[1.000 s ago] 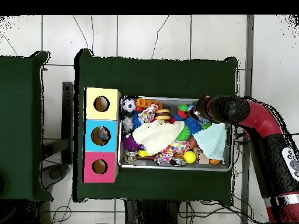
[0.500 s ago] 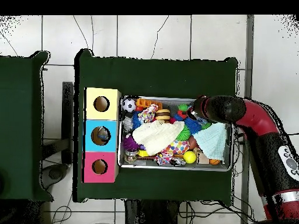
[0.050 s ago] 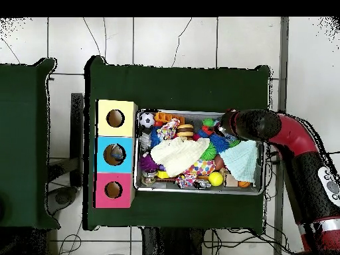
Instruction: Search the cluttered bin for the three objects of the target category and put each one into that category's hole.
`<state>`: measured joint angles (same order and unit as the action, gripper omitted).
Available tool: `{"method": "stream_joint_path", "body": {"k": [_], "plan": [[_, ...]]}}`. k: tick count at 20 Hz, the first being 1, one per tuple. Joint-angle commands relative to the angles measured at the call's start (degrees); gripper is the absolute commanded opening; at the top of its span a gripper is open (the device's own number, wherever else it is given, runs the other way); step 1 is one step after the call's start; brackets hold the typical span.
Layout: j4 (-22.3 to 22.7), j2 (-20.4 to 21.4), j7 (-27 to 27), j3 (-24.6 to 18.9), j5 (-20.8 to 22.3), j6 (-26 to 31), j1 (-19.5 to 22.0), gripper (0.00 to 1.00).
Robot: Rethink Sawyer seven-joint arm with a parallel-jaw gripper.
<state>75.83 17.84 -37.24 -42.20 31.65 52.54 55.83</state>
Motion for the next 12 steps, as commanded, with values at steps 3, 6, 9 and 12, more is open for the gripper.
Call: {"method": "stream_joint_path", "body": {"k": [3,6,9,12], "plan": [[-1.5,0.3,10.8,3.5,3.1,6.8,2.5,1.00],[-2.1,0.4,9.6,4.5,3.6,7.1,2.0,1.00],[-2.3,0.7,8.9,5.0,4.1,7.3,1.4,1.00],[-2.6,0.8,8.4,6.2,4.8,6.9,1.3,1.00]]}}
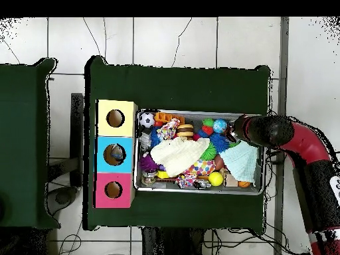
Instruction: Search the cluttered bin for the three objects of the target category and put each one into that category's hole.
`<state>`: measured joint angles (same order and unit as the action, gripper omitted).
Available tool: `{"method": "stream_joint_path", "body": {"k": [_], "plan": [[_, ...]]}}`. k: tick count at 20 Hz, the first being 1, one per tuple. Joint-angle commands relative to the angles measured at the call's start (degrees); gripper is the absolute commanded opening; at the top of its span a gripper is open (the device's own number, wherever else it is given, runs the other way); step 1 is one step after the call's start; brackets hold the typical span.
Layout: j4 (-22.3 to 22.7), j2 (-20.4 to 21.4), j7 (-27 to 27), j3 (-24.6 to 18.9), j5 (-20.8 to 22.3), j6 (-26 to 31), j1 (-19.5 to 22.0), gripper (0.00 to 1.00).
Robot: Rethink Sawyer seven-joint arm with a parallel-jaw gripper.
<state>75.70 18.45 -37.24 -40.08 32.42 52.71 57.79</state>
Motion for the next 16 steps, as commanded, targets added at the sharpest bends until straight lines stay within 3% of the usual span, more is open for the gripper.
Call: {"method": "stream_joint_path", "body": {"k": [1,16], "plan": [[-2.5,0.1,8.3,4.3,4.1,6.6,-0.7,1.00],[-3.9,-0.9,3.4,8.6,3.9,6.6,-3.0,1.00]]}}
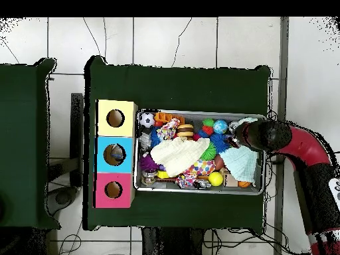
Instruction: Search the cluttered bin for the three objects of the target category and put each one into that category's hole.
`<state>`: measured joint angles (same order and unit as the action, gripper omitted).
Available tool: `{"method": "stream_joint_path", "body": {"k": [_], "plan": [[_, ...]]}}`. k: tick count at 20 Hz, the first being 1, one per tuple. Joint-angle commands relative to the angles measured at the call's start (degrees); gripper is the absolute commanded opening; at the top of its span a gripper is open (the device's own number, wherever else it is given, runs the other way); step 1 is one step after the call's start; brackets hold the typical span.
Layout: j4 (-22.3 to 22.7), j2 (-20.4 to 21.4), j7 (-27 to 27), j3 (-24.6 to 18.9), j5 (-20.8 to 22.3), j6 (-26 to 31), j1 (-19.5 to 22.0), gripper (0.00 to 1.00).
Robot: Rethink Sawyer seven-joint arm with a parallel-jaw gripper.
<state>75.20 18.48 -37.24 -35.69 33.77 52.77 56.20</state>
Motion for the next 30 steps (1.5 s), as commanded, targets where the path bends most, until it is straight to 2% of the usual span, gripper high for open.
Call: {"method": "stream_joint_path", "body": {"k": [1,10,16,17,30], "plan": [[-3.4,-1.0,3.0,4.2,2.2,6.6,-1.6,1.00],[-3.9,-1.8,-0.9,4.3,-0.9,5.4,-1.7,1.00],[-3.4,-1.4,-2.1,4.9,-1.3,3.3,-1.8,1.00],[-3.3,-1.3,-2.0,4.9,-1.3,3.0,-1.7,0.00],[-3.3,-0.3,-2.6,6.1,0.2,1.7,-2.4,0.00]]}}
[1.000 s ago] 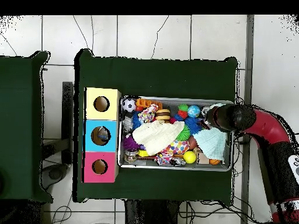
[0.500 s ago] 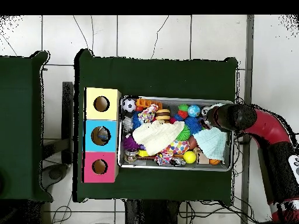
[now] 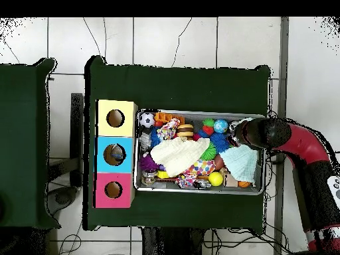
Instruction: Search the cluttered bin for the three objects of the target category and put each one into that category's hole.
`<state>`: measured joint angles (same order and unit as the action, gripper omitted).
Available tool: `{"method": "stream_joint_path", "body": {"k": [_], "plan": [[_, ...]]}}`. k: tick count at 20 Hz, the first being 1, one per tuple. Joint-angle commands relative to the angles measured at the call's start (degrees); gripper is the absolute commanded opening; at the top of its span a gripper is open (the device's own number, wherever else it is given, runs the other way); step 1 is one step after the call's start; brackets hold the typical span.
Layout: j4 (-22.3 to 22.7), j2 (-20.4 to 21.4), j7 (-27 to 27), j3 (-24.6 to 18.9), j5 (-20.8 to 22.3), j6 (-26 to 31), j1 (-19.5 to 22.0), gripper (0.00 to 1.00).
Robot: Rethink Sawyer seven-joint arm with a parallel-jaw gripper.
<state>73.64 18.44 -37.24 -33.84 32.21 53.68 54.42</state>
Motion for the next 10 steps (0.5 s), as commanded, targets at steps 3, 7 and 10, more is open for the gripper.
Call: {"method": "stream_joint_path", "body": {"k": [3,7,10], "plan": [[-1.4,0.0,-3.2,4.5,1.6,0.9,-0.8,0.00],[0.3,2.0,-4.4,4.5,0.8,0.9,-0.8,0.00],[1.3,4.0,-5.9,4.9,-0.2,2.3,-1.3,0.00]]}}
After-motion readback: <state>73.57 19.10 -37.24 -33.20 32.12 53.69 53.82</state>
